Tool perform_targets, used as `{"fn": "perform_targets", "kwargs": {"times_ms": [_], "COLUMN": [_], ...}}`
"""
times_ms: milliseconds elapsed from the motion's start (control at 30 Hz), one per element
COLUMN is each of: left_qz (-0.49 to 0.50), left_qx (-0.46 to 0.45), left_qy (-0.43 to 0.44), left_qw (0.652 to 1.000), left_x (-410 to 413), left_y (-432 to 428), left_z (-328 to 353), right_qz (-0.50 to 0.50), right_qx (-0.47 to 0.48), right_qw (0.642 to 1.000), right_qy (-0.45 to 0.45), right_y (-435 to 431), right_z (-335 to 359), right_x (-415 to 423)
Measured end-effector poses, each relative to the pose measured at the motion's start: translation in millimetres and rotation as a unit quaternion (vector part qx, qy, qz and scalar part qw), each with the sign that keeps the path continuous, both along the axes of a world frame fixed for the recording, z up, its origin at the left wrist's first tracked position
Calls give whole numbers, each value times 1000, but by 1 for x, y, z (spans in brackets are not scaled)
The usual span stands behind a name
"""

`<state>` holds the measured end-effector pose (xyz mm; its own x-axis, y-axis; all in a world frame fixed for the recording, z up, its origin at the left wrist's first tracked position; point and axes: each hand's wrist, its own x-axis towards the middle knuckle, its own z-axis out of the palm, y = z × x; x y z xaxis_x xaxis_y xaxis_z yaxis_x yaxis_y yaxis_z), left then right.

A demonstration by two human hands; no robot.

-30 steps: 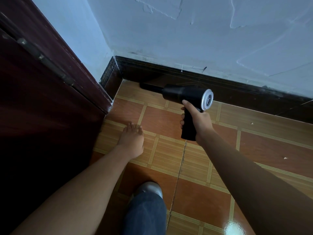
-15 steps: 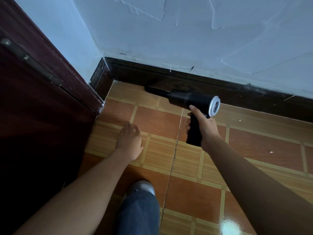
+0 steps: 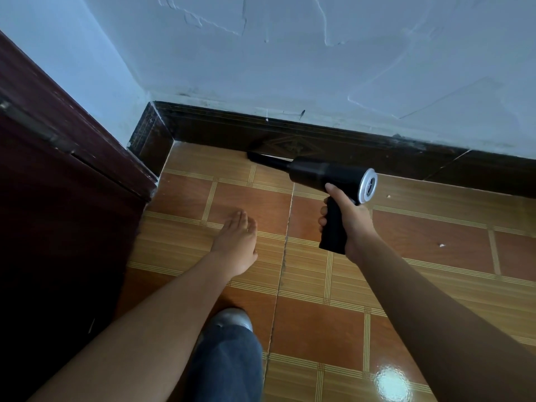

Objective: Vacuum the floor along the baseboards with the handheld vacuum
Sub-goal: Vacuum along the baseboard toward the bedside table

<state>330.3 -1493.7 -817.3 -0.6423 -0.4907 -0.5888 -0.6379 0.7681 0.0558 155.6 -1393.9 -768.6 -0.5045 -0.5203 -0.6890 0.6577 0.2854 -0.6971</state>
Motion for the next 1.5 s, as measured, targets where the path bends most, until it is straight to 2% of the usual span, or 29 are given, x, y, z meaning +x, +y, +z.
{"fn": "perform_targets", "kwargs": {"times_ms": [600,1167,1500], "left_qz": [-50,-51,-60], "left_qx": [-5,42,20], "left_qy": [-4,-90,-105], "left_qw": [999,994,993], "left_x": [-16,-26,-29], "left_y": [16,25,27], "left_z": [1,5,1], "right_qz": [-30,-49,-61], "right_qx": [2,19,18], "right_qw": [1000,999,998], "right_qy": [-8,8,0], "right_y": [21,44,48], "right_z": [0,15,9], "right_x": [-9,-23,-19]}}
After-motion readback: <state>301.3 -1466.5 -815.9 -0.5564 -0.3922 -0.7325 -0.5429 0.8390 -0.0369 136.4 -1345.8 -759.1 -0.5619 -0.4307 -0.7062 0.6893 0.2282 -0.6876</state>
